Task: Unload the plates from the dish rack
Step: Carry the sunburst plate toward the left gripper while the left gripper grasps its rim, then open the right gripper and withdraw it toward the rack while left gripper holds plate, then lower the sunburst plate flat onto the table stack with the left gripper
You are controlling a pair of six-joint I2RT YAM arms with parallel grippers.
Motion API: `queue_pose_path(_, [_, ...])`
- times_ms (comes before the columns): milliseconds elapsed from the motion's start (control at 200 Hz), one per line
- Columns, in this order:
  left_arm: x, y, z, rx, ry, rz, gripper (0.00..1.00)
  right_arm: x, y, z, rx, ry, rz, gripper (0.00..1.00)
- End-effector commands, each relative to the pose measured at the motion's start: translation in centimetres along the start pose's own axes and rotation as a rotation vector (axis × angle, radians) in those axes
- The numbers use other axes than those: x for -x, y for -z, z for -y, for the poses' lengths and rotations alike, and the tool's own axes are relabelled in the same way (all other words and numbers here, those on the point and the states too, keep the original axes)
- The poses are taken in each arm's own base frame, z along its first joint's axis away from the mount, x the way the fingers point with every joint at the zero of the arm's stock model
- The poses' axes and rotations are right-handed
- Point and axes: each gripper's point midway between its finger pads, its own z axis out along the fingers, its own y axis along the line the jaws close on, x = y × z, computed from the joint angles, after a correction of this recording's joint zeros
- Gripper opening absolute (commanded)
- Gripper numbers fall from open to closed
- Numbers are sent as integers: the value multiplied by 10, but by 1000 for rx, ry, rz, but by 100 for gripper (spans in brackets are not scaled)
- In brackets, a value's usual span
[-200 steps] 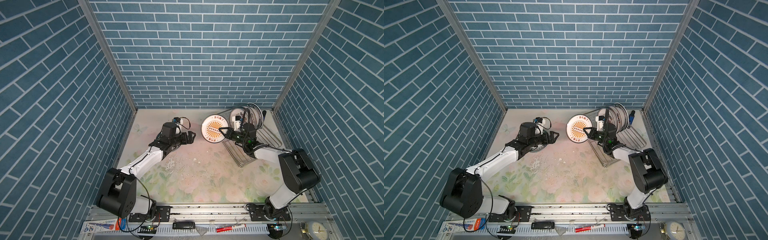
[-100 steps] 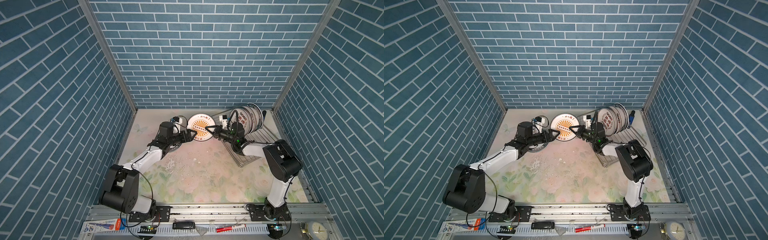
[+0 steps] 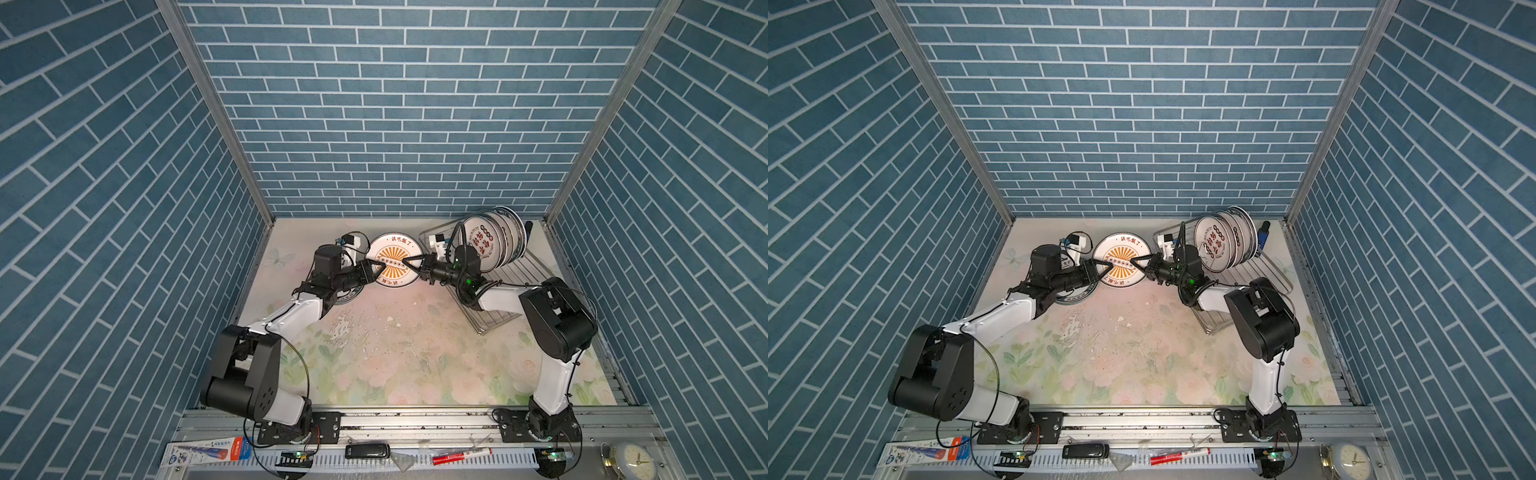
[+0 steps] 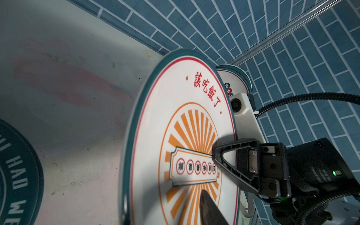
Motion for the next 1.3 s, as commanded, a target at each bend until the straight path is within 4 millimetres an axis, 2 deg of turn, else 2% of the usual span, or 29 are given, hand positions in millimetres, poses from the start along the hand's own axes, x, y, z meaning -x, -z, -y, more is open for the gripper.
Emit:
queue_pose_path(0, [4,5,6,-18,-22,13,34,6,-8,-37,89,69,-7,17])
queue_pose_path(80, [5,6,7,-20,-32,22,31,6,-11,-37,86,72,-12,20])
queue_pose_path(160, [5,8,7,-17,-35,26,28,7,-13,-36,72,81,-12,31])
queue_pose_path(230, [5,8,7,-13,-36,24,25,8,-13,-35,53,93,-8,35])
queue_pose_path(445, [9,13,1,6,-28,48,15,10,-11,-31,-30,142,-7,66])
queue_pose_path(535, [12,17,-1,15,-28,63,14,12,-6,-23,-123,177,-1,75])
queue_pose_path(610, [15,22,-2,27,-35,84,11,13,2,-14,-229,210,4,91])
queue_pose_path(670, [17,26,-4,42,-36,99,10,15,10,-9,-312,246,9,99])
queue_pose_path(865, [24,40,-10,82,-46,155,9,20,32,-9,-462,337,26,99])
queue_pose_path(960, [27,49,-20,134,-30,181,6,21,42,-9,-514,364,30,99])
queue_pose_path(1150, [44,92,-48,321,-2,317,6,19,71,-16,-638,446,13,99])
queue_pose_path(1185, [36,101,-60,378,17,327,7,17,77,-16,-667,459,5,99])
queue_pose_path(1290, [38,131,-80,504,53,400,8,13,98,-18,-750,501,-13,99])
